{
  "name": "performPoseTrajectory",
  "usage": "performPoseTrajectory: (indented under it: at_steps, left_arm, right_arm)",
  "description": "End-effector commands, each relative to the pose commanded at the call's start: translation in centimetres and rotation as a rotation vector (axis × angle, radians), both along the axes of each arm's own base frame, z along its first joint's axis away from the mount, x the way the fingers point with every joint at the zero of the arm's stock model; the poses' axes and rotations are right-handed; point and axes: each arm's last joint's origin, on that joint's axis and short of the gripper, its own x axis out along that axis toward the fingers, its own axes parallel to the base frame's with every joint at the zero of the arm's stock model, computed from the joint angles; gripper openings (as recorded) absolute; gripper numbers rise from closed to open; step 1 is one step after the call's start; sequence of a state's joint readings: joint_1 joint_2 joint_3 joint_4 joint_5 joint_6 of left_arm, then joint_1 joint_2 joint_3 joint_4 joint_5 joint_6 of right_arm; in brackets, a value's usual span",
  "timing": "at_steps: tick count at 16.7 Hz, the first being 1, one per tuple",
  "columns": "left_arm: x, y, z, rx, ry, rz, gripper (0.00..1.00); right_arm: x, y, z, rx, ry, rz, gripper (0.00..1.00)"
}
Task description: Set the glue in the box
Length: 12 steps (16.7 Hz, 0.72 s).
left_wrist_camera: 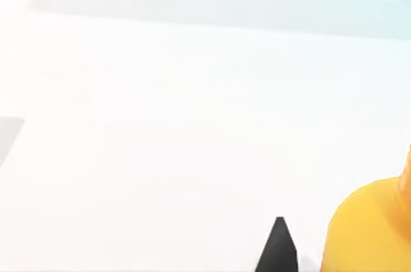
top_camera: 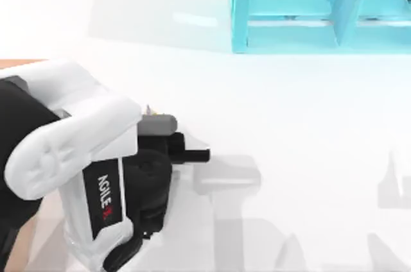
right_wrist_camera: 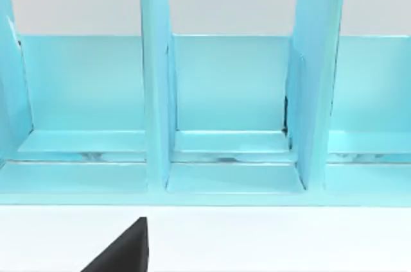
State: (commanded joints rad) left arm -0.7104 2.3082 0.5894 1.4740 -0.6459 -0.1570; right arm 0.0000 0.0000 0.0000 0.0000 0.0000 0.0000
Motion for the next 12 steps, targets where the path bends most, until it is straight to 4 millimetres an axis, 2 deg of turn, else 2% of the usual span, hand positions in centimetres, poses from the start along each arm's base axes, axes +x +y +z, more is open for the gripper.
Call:
performPoseTrajectory:
  at_steps: [3, 9, 12]
  left_arm:
    - [0.3, -0.1, 1.8, 0.004, 0.006, 0.004, 0.0]
    - [0.2, -0.1, 7.8, 0.006, 0.003, 0.002, 0.0]
    - [0.0, 0.0, 9.5, 0.001, 0.0, 0.0, 0.0]
  right_arm:
    - [0.0, 0.0, 0.0, 0.0, 0.0, 0.0, 1.0]
    - [0.0, 0.0, 0.0, 0.0, 0.0, 0.0, 1.0]
    - [0.0, 0.0, 0.0, 0.0, 0.0, 0.0, 1.0]
